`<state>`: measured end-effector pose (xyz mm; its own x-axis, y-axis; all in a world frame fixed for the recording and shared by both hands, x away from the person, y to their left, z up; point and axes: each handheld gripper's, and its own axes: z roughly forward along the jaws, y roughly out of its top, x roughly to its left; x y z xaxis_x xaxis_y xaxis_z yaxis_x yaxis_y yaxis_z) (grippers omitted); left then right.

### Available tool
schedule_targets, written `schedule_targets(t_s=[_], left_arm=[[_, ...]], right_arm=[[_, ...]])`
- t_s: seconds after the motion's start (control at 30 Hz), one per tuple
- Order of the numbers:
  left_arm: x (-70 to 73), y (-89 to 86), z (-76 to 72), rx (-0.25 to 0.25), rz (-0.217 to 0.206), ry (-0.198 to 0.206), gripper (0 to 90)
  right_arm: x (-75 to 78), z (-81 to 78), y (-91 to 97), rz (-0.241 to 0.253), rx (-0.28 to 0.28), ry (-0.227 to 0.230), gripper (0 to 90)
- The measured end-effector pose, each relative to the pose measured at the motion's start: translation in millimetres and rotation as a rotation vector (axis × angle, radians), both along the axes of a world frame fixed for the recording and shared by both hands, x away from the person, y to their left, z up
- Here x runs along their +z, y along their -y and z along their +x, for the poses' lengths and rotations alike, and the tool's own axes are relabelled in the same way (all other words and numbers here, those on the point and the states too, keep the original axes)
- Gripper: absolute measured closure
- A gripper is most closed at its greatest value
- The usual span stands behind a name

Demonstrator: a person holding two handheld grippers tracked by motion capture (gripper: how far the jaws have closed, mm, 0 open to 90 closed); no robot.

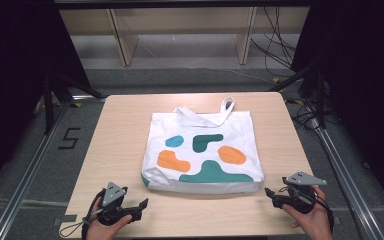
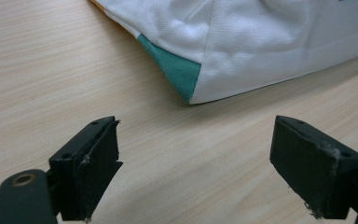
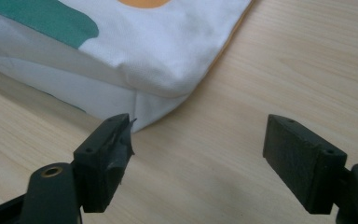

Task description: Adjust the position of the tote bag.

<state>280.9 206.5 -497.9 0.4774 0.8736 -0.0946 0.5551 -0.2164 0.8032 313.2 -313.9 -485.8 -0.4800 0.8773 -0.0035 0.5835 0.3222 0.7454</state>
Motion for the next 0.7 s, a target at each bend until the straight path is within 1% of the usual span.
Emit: schedule_targets(t_s=[0.03,0.07,0.1,0.13,0.17,0.2,0.23,0.27,0.3,0.33,0.37,0.43,0.47,0.5,0.53,0.57,0.67,0.7], left_arm=[[0.2,-0.2,0.4,-0.002,0.005,0.007,14.9],[0.2,-0.3,0.6,-0.002,0.006,0.008,14.9],[0.0,0.0,0.4,0.006,-0.001,0.004,15.0],[-0.5,0.9,0.5,0.016,-0.022,0.003,15.0],[0.1,-0.6,1.0,0.009,-0.021,-0.006,15.0],[0.3,-0.5,0.9,0.015,-0.026,-0.008,15.1],[0.3,-0.5,1.1,0.018,-0.026,-0.007,15.1],[0.6,-1.3,1.5,0.011,-0.011,-0.003,15.2],[0.7,-0.7,2.4,0.014,-0.010,0.005,15.3],[1.5,-2.0,3.5,0.009,0.006,0.006,15.3],[1.8,-1.9,4.4,0.014,0.001,0.006,15.4],[2.5,-3.4,7.5,0.022,-0.007,0.005,15.3],[2.1,-3.5,8.5,0.030,-0.019,0.001,15.3],[2.5,-4.3,8.9,0.036,-0.019,-0.001,15.3],[2.5,-4.9,9.4,0.041,-0.024,-0.005,15.2],[2.5,-5.0,10.0,0.044,-0.037,-0.003,15.1],[3.9,-6.8,12.9,0.030,-0.033,0.000,15.1],[4.1,-6.3,14.0,0.028,-0.043,-0.001,15.1]], right_arm=[[0.0,-0.2,0.1,0.003,0.012,0.004,25.5],[0.0,-0.2,0.1,0.003,0.012,0.004,25.5],[0.5,0.2,0.2,0.001,0.013,0.002,26.8],[0.6,-0.2,-0.1,0.000,0.010,0.006,27.9],[0.6,-0.2,-0.1,0.000,0.010,0.006,27.9],[-0.2,0.2,-0.2,-0.006,0.024,0.010,28.6],[0.2,0.0,-0.7,0.002,0.024,0.016,28.6],[0.5,-0.4,-1.1,0.002,0.023,0.011,28.8],[0.5,-0.6,-1.9,0.008,0.021,-0.001,29.2],[-0.6,0.4,-1.6,-0.001,0.037,0.013,29.2],[0.3,-0.3,-2.8,0.015,0.029,0.000,29.2],[0.0,-0.3,-2.8,0.013,0.032,0.000,29.3],[0.6,-0.4,-2.3,0.011,0.040,-0.017,29.2],[0.1,-0.3,-2.3,-0.001,0.028,-0.001,29.3],[-1.6,1.0,-1.6,-0.009,0.037,0.024,29.2],[-1.5,1.1,-1.4,-0.008,0.037,0.024,29.3],[-1.9,1.7,-1.3,-0.008,0.040,0.028,29.2],[-2.3,2.3,-1.1,-0.008,0.048,0.025,29.2]])
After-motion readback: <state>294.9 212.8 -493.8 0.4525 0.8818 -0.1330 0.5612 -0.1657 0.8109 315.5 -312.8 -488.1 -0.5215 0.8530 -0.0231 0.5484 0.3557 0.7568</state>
